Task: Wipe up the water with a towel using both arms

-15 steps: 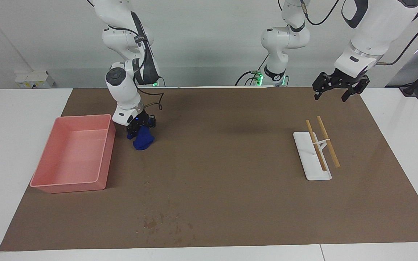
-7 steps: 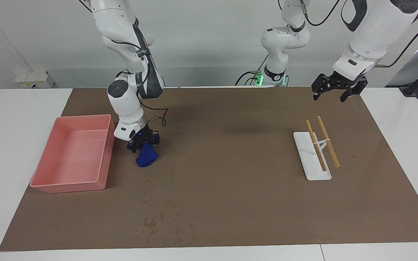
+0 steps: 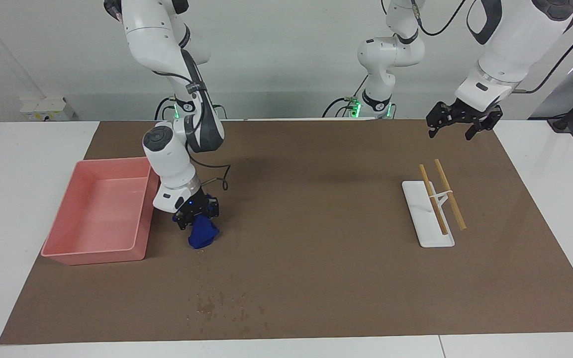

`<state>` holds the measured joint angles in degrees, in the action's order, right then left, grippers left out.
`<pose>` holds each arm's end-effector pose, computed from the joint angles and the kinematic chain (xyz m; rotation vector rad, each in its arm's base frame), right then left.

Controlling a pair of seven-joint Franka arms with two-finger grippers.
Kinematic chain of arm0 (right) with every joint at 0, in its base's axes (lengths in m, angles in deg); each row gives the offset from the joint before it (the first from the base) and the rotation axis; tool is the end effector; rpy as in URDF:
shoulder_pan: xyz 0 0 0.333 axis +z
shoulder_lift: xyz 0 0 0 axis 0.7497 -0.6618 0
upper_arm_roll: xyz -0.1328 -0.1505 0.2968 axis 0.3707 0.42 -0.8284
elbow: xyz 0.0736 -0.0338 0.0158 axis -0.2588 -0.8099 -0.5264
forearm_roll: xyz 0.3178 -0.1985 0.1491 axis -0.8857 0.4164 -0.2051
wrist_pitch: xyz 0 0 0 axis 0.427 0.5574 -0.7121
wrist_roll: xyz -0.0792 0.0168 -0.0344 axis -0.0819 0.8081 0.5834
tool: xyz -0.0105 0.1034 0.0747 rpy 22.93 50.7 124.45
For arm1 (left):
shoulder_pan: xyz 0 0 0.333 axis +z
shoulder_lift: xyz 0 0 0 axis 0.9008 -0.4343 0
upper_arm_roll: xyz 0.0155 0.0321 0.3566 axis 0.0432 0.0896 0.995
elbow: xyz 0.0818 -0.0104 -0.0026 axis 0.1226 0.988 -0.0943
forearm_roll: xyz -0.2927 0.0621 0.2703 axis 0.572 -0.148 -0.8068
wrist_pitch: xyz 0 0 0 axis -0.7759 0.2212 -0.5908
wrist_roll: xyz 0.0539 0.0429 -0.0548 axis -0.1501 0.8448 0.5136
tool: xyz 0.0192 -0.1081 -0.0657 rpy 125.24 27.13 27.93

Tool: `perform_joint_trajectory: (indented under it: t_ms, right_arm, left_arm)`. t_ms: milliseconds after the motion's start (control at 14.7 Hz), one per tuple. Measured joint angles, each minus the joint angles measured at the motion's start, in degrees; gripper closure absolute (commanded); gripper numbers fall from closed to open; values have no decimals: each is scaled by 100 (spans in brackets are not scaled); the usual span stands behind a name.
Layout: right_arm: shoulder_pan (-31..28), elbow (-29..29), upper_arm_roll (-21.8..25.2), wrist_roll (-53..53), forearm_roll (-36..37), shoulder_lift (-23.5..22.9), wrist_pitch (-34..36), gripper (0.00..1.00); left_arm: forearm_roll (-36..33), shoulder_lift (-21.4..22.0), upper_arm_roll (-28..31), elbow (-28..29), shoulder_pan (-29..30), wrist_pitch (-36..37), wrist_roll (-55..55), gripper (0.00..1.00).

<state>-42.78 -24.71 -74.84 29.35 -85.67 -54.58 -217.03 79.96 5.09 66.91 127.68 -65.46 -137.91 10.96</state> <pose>0.6404 0.1176 0.3124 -2.9893 -0.5133 -0.2590 0.5580 -0.0562 0.6351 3.1254 -0.2498 -0.1097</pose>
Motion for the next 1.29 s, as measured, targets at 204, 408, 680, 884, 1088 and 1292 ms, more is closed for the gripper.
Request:
perform_joint_trajectory:
  t_ms: [204,408,680,884,1088,1292]
  right_arm:
    - [-67,586,1,-109,0,-489,-24,100]
    - [-74,1051,1,-112,0,-780,-25,100]
    - [-69,1413,-6,-123,3,-1101,-146,100]
    - [-67,1675,-7,-310,8,-1259,-178,100]
    - [-73,2070,-1,-695,18,-1450,-163,100]
    - [-72,2535,-2,-762,77,-1574,265,100]
  left_arm:
    - [0,2,0,1,0,1,0,0]
    - [0,2,-10,1,0,0,-1,0]
    - [0,5,-13,1,0,-54,-1,0]
    - [0,6,-13,1,0,-61,-1,0]
    - [0,7,-13,4,0,-60,-1,0]
    - [0,31,-13,62,1,-137,-1,0]
